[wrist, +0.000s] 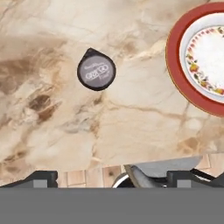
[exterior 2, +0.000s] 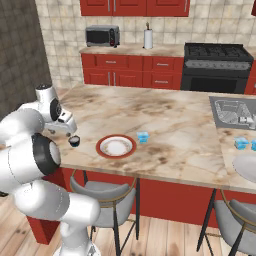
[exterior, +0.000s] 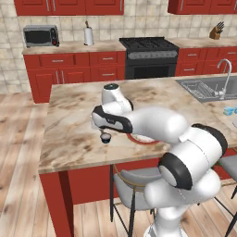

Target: Place two yogurt containers on each plate.

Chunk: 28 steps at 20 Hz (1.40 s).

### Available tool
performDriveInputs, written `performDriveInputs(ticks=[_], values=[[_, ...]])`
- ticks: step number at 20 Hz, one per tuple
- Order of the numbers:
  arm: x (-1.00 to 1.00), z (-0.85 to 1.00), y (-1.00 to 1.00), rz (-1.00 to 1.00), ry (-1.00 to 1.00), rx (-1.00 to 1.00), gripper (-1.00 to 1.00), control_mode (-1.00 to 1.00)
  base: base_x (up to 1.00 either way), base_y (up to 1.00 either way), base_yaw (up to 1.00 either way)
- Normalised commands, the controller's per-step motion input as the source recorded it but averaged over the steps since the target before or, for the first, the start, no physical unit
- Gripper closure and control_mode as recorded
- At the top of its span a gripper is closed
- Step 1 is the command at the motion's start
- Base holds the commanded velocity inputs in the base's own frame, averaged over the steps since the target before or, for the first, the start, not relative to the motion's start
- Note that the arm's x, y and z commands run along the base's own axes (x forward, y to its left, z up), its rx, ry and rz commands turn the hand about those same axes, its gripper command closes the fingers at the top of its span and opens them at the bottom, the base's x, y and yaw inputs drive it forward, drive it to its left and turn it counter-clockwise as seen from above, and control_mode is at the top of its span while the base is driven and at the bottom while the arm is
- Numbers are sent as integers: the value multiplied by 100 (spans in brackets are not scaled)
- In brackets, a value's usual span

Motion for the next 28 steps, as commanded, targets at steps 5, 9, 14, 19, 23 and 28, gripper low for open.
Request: performDriveInputs(ticks=[5,9,14,19,23,28], values=[[46,-50,0,0,7,-3,-100,-100,0,0,0],[33,-47,0,0,8,0,-100,-100,0,0,0],[36,-23,0,0,1,1,-100,-100,0,0,0],[30,-13,0,0,0,0,-100,-100,0,0,0],[15,-31,1,0,0,0,-100,-100,0,0,0],[29,-23,10,0,0,0,-100,-100,0,0,0]])
